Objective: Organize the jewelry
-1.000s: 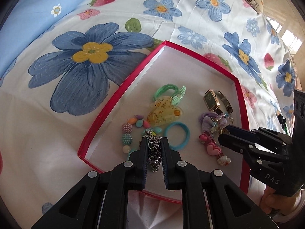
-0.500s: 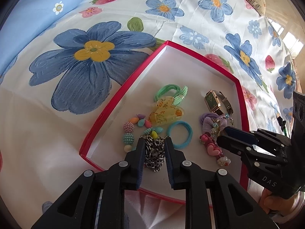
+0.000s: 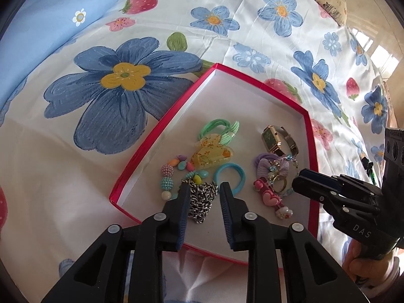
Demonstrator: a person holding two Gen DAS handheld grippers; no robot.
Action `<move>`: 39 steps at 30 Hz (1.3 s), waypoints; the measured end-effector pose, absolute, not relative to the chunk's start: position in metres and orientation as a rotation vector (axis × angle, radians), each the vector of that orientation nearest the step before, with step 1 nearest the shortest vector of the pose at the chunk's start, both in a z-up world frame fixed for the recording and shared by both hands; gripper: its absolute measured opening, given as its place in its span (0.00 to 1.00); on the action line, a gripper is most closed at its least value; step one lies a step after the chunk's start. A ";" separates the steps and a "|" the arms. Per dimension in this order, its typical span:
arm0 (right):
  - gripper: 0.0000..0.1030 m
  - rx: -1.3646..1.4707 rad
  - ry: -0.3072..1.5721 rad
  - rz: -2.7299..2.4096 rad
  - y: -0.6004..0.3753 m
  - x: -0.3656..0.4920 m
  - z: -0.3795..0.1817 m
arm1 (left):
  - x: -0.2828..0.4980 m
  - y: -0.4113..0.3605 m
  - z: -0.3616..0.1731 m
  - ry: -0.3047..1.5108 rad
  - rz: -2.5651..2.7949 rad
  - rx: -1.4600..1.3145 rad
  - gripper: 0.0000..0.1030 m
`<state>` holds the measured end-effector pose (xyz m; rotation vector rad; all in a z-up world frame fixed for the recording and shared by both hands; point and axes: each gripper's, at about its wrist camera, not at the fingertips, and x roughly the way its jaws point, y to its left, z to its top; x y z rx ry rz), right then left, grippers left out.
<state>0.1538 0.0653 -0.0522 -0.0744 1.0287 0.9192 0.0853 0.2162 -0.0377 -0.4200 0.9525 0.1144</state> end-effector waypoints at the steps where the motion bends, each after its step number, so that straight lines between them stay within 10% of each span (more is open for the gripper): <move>1: 0.28 -0.057 1.025 0.918 0.062 0.154 -0.050 | 0.082 0.215 -0.034 0.942 0.119 -0.412 0.35; 14: 0.67 0.150 0.913 0.894 0.011 0.132 -0.022 | 0.029 0.212 -0.016 0.885 0.178 -0.471 0.80; 39: 0.70 0.310 0.839 0.891 -0.049 0.077 -0.011 | -0.054 0.184 0.003 0.850 0.200 -0.487 0.85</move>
